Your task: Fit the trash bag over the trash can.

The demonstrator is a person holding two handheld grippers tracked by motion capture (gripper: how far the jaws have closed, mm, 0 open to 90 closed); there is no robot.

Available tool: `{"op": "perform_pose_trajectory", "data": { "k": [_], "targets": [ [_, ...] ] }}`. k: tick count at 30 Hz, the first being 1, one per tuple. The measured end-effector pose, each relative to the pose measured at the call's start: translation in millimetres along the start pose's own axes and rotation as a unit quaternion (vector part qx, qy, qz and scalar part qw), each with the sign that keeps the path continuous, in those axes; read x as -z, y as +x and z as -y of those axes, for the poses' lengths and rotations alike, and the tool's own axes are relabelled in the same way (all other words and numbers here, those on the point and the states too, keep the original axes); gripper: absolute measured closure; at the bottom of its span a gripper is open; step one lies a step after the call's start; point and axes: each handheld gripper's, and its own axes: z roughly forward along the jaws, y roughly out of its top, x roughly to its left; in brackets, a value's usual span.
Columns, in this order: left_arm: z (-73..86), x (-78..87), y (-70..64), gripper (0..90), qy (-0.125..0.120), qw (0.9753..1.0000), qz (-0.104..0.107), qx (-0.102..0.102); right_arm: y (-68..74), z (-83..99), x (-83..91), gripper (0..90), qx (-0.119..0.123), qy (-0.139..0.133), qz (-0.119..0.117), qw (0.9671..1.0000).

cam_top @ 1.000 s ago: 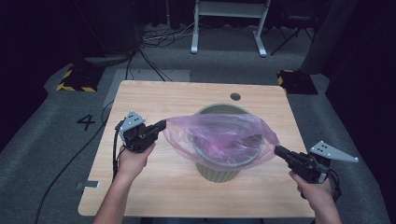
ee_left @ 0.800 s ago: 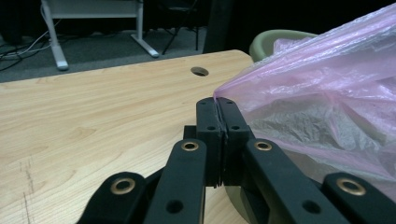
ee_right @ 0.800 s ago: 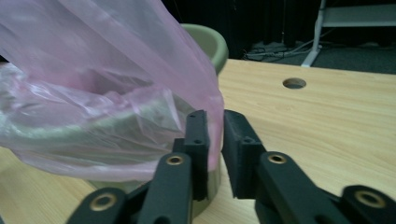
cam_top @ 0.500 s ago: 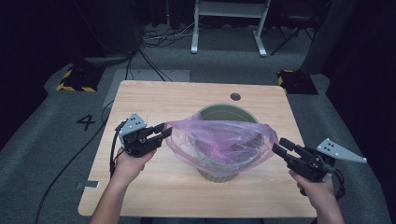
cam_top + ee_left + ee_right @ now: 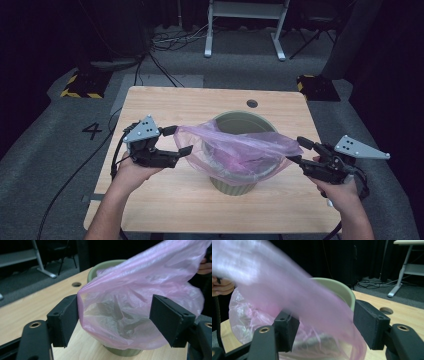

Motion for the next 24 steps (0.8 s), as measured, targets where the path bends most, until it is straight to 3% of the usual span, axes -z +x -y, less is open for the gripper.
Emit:
{"op": "perform_pose_trajectory", "data": {
  "k": [3,6,10,15,21,24],
  "targets": [
    [-7.6,1.8,-5.9,23.2,0.005,0.9997,0.006,-0.021,0.5,-4.8,-3.0,46.8,0.010,-0.002,0.002,0.9999],
    [-10.4,5.1,-8.9,22.7,0.003,0.9996,0.003,-0.027,1.0,-8.4,-4.3,55.7,0.014,-0.008,0.002,0.9999],
    [-3.8,9.0,-3.4,22.6,0.028,0.9991,-0.027,-0.019,-1.6,-11.6,-3.9,67.4,0.015,-0.020,0.016,0.9996],
    [11.3,14.8,8.8,22.1,0.028,0.9987,-0.042,0.001,-8.5,-12.8,-8.0,75.8,0.004,-0.005,0.022,0.9997],
    [2.9,17.9,6.3,21.8,-0.001,0.9997,-0.019,-0.015,-9.2,-14.4,-15.0,75.8,0.002,0.006,0.016,0.9998],
    [-11.7,12.9,0.4,21.8,0.005,0.9994,-0.008,-0.033,-7.1,-17.7,-18.4,75.6,0.005,0.012,0.012,0.9999]
  ]
}}
